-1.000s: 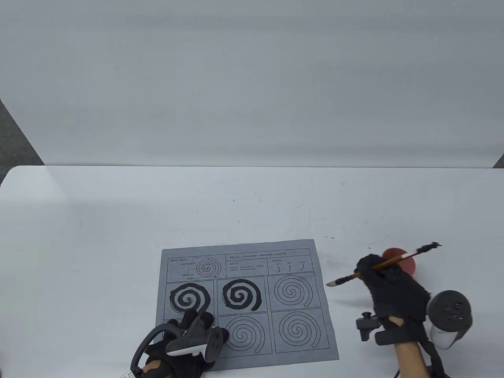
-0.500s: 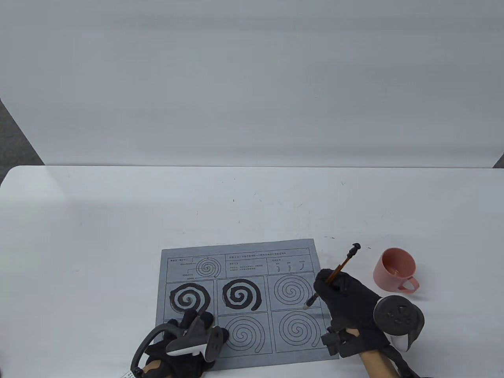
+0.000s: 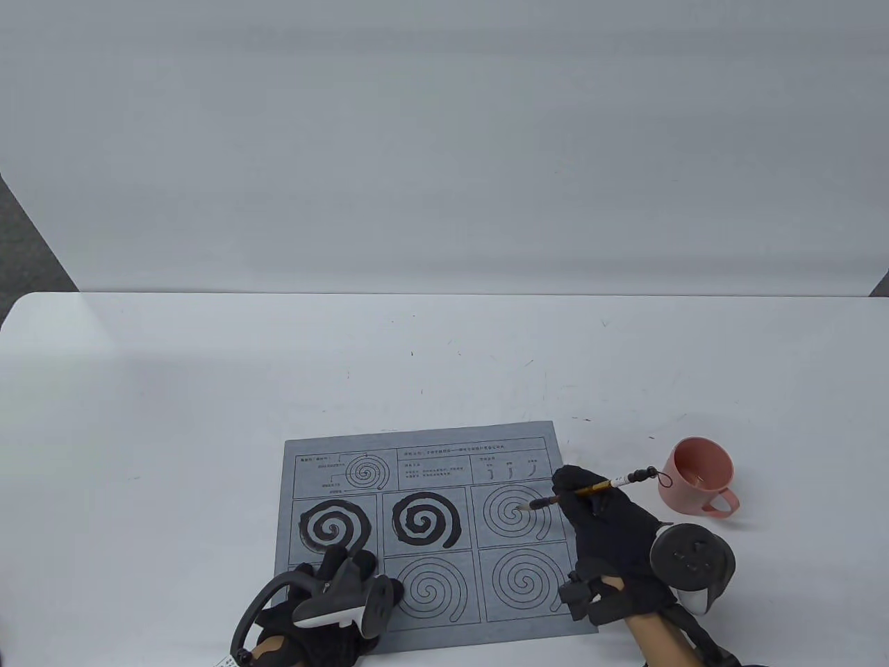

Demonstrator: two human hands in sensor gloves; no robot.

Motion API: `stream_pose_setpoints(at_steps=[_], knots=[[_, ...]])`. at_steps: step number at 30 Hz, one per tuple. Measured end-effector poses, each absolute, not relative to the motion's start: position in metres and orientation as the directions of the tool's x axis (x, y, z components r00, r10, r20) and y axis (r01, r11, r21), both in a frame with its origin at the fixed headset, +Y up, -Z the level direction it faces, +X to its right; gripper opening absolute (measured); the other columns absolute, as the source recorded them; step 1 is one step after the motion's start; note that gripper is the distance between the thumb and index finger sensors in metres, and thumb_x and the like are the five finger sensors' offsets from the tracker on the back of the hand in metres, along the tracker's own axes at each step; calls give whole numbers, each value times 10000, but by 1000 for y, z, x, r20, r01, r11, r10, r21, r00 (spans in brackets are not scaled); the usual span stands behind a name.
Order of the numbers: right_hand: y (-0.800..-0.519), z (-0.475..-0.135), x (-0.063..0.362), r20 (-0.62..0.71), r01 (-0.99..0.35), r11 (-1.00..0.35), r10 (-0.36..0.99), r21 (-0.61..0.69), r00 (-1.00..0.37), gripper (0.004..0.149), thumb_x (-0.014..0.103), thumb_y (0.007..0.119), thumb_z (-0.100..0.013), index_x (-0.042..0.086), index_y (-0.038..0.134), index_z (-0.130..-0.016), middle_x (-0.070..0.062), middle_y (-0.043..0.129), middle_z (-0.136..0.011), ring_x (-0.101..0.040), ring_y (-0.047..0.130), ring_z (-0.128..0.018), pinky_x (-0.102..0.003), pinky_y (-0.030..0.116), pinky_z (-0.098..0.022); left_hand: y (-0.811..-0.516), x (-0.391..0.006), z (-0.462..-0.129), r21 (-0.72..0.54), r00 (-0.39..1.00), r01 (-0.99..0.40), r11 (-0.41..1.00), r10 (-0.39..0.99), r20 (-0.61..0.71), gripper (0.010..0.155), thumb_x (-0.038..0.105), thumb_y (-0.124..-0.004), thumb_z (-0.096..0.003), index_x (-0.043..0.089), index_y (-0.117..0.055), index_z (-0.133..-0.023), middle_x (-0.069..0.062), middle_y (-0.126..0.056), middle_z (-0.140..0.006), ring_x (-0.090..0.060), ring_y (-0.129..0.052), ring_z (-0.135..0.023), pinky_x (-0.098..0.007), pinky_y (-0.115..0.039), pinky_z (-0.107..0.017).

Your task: Trace patterns on water writing practice cloth with Chinese brush

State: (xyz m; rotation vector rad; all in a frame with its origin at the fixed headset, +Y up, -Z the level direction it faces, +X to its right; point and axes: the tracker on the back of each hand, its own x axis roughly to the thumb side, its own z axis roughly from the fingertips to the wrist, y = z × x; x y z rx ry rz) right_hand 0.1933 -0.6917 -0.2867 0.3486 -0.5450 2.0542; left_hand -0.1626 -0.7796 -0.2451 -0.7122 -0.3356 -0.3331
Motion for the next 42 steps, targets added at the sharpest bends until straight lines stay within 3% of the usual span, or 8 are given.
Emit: stream_pose_setpoints(at_steps=[9, 42], knots=[[-700, -291, 181, 460, -813, -543, 679, -211, -573, 385, 197, 829, -431, 83, 841, -798, -199, 964, -799, -370, 1050, -605, -562, 812, -491, -780, -163, -245, -574, 894, 409, 709, -184, 409, 737, 568, -389, -392, 568, 175, -867, 32, 259, -1034, -407, 131, -1056, -697, -199, -780], [-707, -290, 169, 474, -773, -603, 632, -195, -613, 395, 187, 814, -444, 83, 812, -825, -205, 930, -837, -381, 1022, -650, -571, 792, -510, -780, -162, -245, -573, 891, 416, 707, -190, 413, 737, 565, -374, -389, 558, 191, -862, 21, 269, -1029, -415, 138, -1051, -700, -194, -778]])
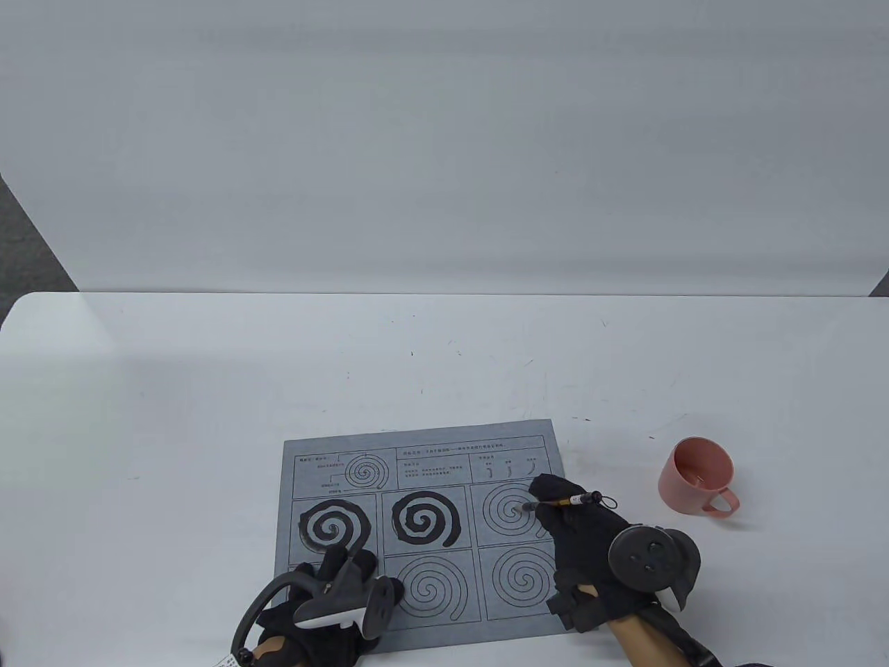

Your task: Trace patterns on water writing practice cloth with Chinese brush

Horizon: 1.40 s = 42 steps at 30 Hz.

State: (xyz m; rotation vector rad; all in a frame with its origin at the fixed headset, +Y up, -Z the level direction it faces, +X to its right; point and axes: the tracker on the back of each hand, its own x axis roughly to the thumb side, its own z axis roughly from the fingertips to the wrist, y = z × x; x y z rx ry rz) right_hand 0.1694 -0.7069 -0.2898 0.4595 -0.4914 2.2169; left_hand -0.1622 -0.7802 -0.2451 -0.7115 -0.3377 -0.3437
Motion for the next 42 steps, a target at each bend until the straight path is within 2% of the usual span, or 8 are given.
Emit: stream_pose_setpoints(at_steps=[17, 42], knots=[[-708, -290, 168, 468, -765, -619, 632, -175, -618, 395, 188, 807, -449, 86, 806, -831, -205, 919, -848, -382, 1013, -661, -572, 785, -518, -780, -162, -245, -573, 891, 416, 707, -190, 413, 737, 564, -373, -388, 557, 192, -862, 21, 269, -1029, -418, 137, -1050, -701, -194, -778], [-709, -290, 165, 489, -762, -620, 615, -184, -619, 368, 249, 845, -455, 88, 854, -786, -196, 973, -777, -373, 1044, -581, -605, 770, -503, -780, -162, -245, -573, 891, 416, 707, -190, 413, 736, 564, -371, -388, 556, 194, -861, 21, 271, -1027, -416, 137, -1051, -700, -193, -778]])
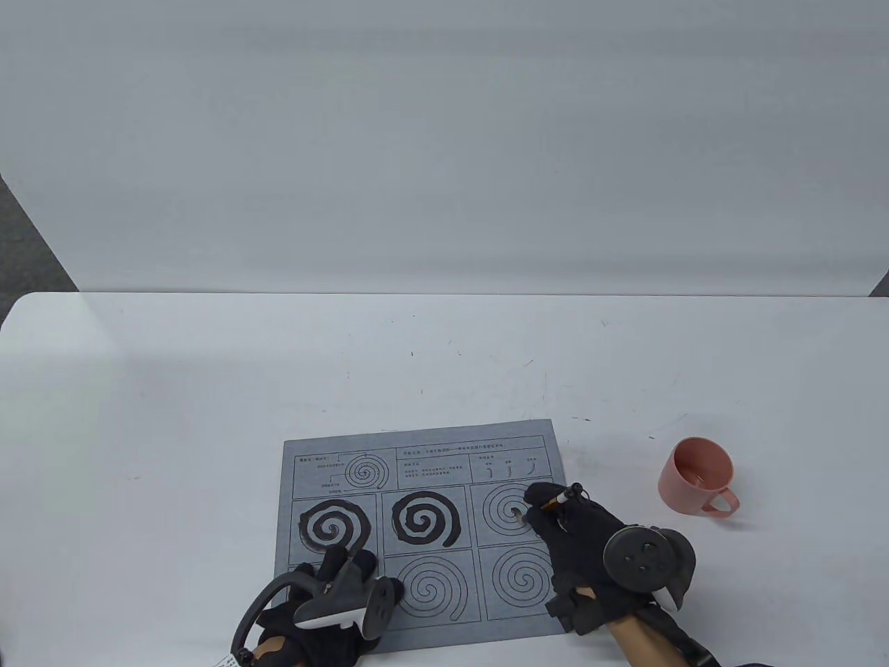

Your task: Trace patterns on water writing practice cloth with Chinese brush

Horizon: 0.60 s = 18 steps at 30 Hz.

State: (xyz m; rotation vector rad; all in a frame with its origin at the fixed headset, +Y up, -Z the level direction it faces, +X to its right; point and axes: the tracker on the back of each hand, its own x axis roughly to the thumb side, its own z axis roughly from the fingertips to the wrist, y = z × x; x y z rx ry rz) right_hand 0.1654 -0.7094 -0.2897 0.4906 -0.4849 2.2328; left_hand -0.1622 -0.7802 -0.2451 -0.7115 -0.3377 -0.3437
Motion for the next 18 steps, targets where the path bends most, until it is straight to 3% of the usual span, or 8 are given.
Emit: stream_pose_setpoints(at_steps=[18], knots=[[-709, -287, 157, 508, -751, -611, 577, -251, -639, 391, 324, 894, -425, 75, 887, -726, -180, 1023, -682, -337, 1082, -477, -592, 801, -469, -780, -162, -245, -573, 891, 416, 707, -190, 413, 737, 564, -370, -387, 556, 196, -859, 20, 272, -1026, -417, 141, -1049, -701, -190, -777]])
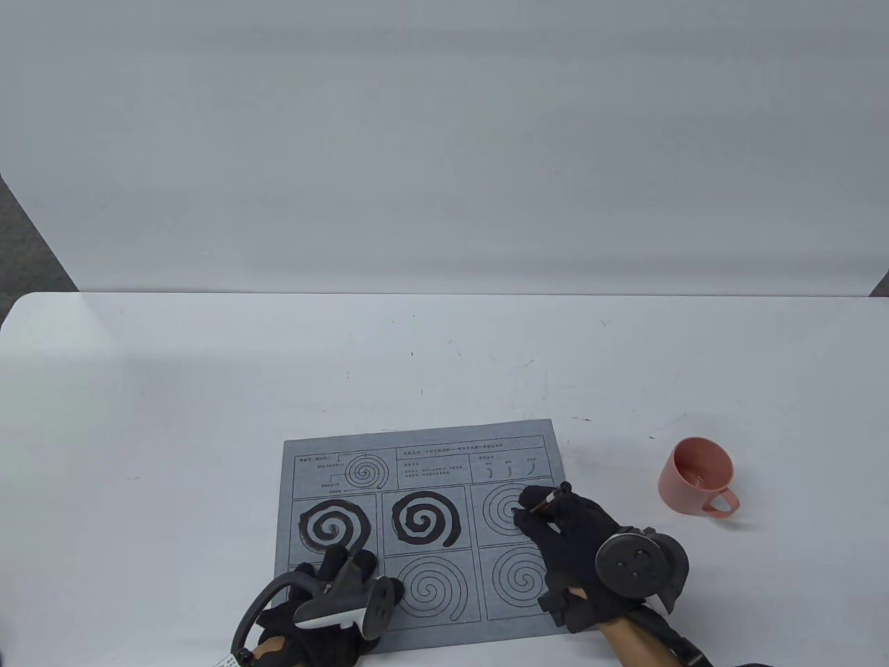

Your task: Trace patterns on water writing practice cloth with Chinese brush

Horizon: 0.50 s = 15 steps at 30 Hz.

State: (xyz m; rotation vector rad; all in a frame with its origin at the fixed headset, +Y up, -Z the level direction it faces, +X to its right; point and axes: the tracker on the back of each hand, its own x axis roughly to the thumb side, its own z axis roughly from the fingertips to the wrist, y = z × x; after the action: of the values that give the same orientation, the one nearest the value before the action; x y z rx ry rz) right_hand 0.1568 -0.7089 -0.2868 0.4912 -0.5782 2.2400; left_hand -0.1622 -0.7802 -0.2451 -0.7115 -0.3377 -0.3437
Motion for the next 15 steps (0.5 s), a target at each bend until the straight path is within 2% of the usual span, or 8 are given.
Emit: stream_pose_setpoints(at_steps=[15], knots=[[-712, -289, 158, 464, -781, -562, 634, -273, -619, 406, 343, 929, -403, 67, 891, -699, -175, 1032, -662, -323, 1098, -460, -572, 822, -463, -780, -162, -245, -573, 891, 416, 707, -190, 413, 739, 564, -370, -387, 556, 198, -860, 20, 273, -1026, -418, 141, -1048, -701, -189, -777]])
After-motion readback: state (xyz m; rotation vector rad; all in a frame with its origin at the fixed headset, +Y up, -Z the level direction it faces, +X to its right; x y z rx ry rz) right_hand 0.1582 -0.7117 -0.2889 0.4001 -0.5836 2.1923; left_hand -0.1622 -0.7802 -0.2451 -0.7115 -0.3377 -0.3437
